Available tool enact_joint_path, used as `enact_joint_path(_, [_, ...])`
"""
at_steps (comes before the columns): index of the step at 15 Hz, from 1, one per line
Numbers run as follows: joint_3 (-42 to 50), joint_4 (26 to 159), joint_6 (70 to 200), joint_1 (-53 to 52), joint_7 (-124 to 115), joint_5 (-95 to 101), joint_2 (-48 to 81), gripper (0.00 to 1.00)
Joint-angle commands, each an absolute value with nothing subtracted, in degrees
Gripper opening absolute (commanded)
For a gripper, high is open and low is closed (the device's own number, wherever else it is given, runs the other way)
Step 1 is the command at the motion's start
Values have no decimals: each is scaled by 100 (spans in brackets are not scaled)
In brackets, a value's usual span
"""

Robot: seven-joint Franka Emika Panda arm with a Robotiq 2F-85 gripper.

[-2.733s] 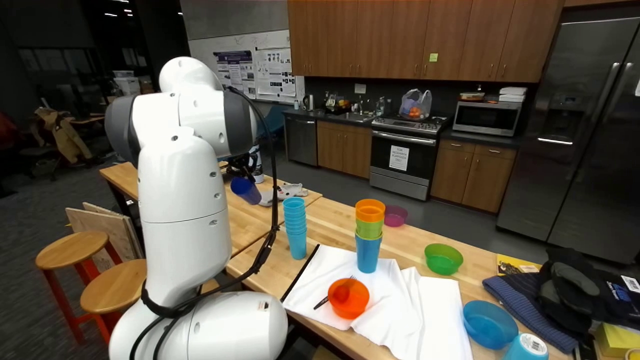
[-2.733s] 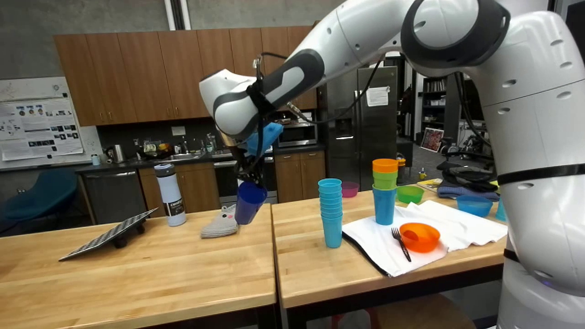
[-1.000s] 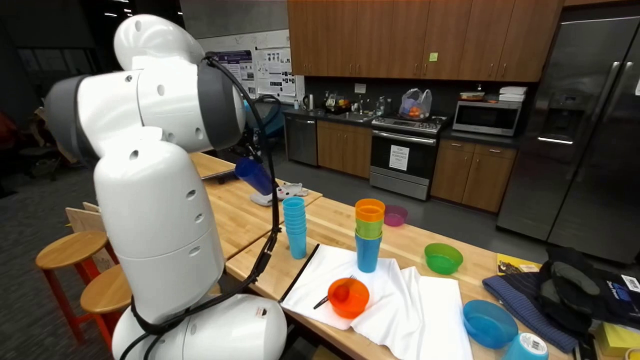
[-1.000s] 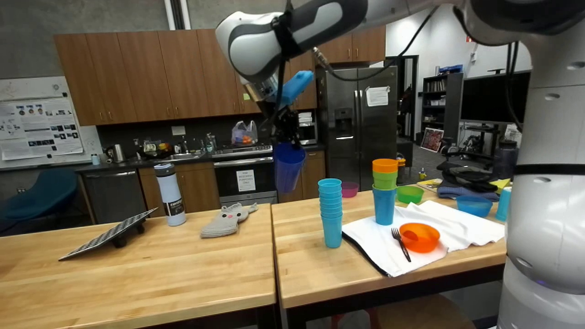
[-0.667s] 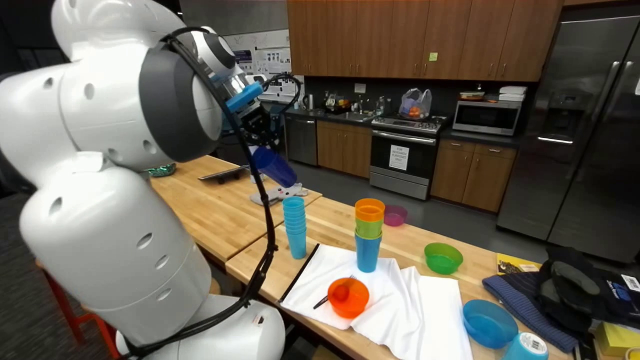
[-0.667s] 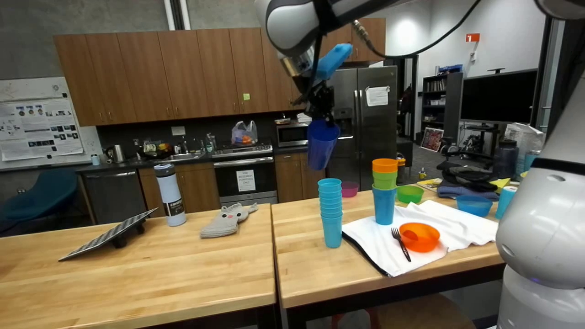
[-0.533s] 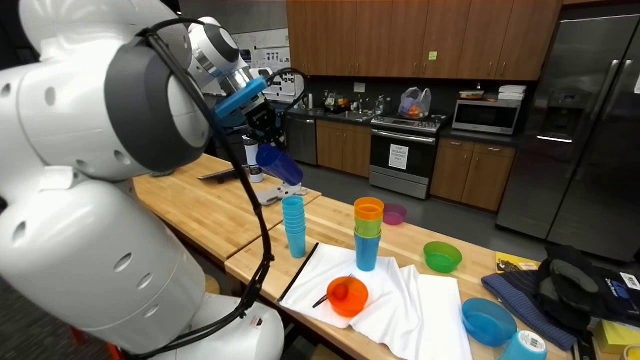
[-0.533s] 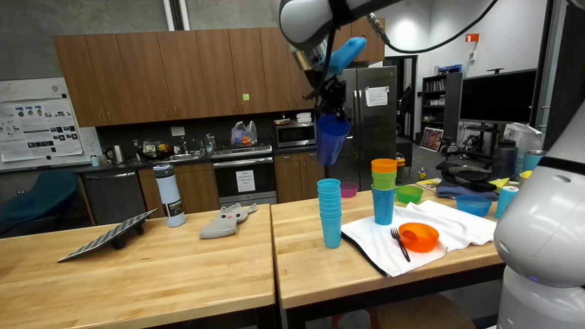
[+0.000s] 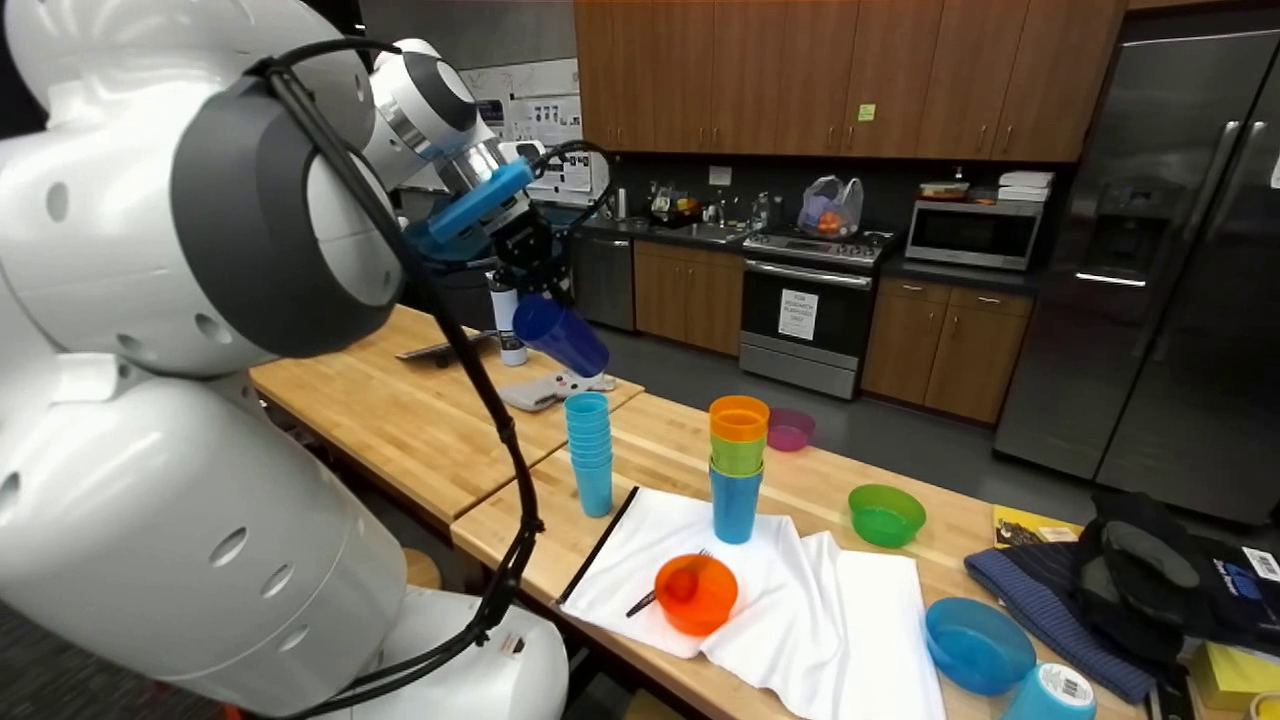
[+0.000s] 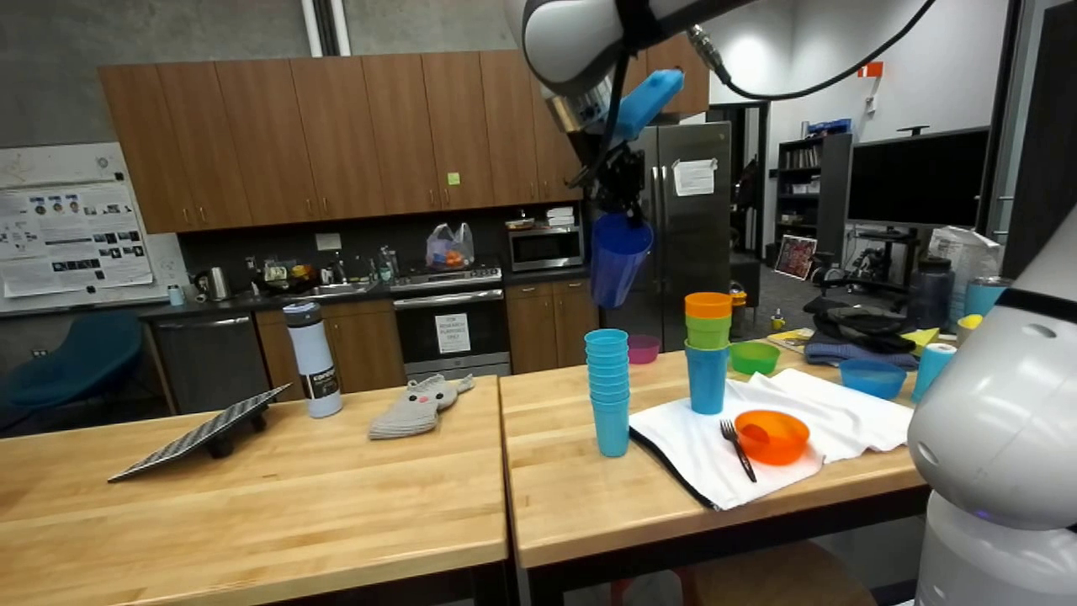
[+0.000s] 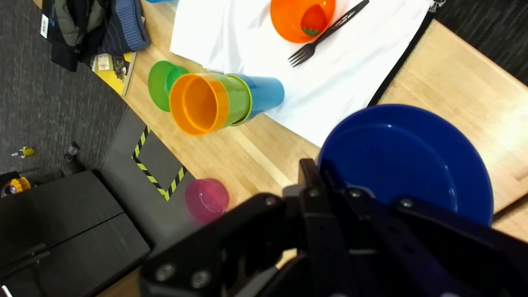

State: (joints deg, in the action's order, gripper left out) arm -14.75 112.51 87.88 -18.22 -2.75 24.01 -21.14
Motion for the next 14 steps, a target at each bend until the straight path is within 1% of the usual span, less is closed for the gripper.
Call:
enact_joint_path(1, [-1385,11152,8788,-1528,-425,2018,-2178,1])
enact_joint_path(7, [-951,11223,8725,-903,-1087,1320,-2523,1])
enact_joint_path(14, [-757,11281,9022,-308,-2345,592,-2668,1])
